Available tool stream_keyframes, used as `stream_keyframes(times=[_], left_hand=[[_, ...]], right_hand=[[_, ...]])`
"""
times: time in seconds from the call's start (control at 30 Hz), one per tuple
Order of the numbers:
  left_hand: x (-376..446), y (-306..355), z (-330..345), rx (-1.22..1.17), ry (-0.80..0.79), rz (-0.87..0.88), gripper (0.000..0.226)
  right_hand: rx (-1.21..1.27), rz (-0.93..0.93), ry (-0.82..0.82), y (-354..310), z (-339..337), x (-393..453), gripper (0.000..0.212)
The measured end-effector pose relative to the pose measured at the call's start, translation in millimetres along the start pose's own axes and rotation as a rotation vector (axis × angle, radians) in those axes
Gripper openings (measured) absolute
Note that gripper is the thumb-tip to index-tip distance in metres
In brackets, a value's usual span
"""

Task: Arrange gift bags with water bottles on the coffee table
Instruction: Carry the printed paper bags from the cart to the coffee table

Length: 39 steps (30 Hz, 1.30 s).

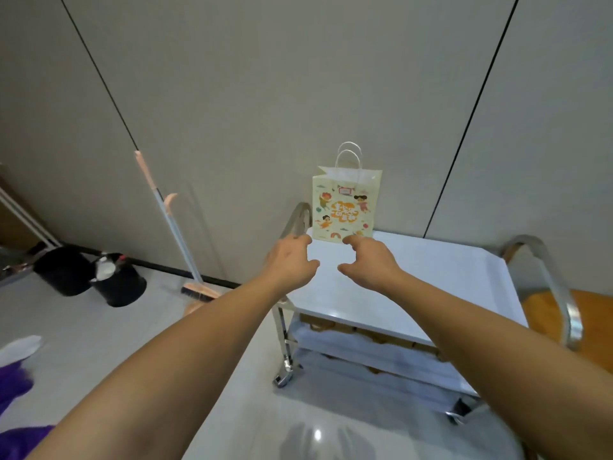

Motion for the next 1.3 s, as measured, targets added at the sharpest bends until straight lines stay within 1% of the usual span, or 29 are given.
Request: stream_keyframes(times=[0.17,0.4,0.47,0.53,0.63,0.7,0.77,0.9,1.0,1.1,1.2,1.3], left_hand=[[63,6,12,-0.003,-0.017,0.071,0.058],[171,12,36,0.004,-0.046,0.077,0.055],[198,11,41,-0.001,-0.068,0.051,0.056],[225,11,46,0.007,-0.100,0.033,0.058],[265,10,43,-0.023,-0.081,-0.002,0.055],[285,8,43,-0.042,-0.071,-0.031,0.056],[302,8,44,-0.042,-0.075,-0.032,0.060],[331,8,47,-0.048,-0.065,-0.022,0.076],[346,12,54,-0.020,-0.113,0.024,0.087],[352,21,60,0.035,-0.152,0.133,0.092],[349,36,58,0.037,-0.158,0.263,0.089],[336,54,49,0.024,-0.143,0.402,0.075]], right_hand=[[-0.018,0.062,0.043,17,-15,59,0.064],[0.069,0.095,0.090,38,-20,180,0.061],[0.119,0.126,0.086,43,-22,216,0.067],[0.110,0.134,0.105,47,-28,249,0.073],[0.105,0.123,0.148,46,-38,296,0.084],[0.113,0.106,0.174,42,-40,320,0.081],[0.105,0.098,0.179,38,-39,340,0.066],[0.150,0.119,0.198,35,-37,357,0.008],[0.228,0.163,0.229,35,-40,356,0.021],[0.226,0.195,0.280,33,-49,347,0.012],[0.258,0.271,0.323,33,-56,319,0.007],[0.330,0.340,0.431,31,-69,279,0.021]])
Point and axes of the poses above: each hand's wrist, its own x-axis towards the middle knuckle, its own z-axis out of the palm, y = z × x, the point moved 9 cm from there along x, towards the middle knuckle, and after that the axes turned 6 degrees about y, right-handed, at the moved point
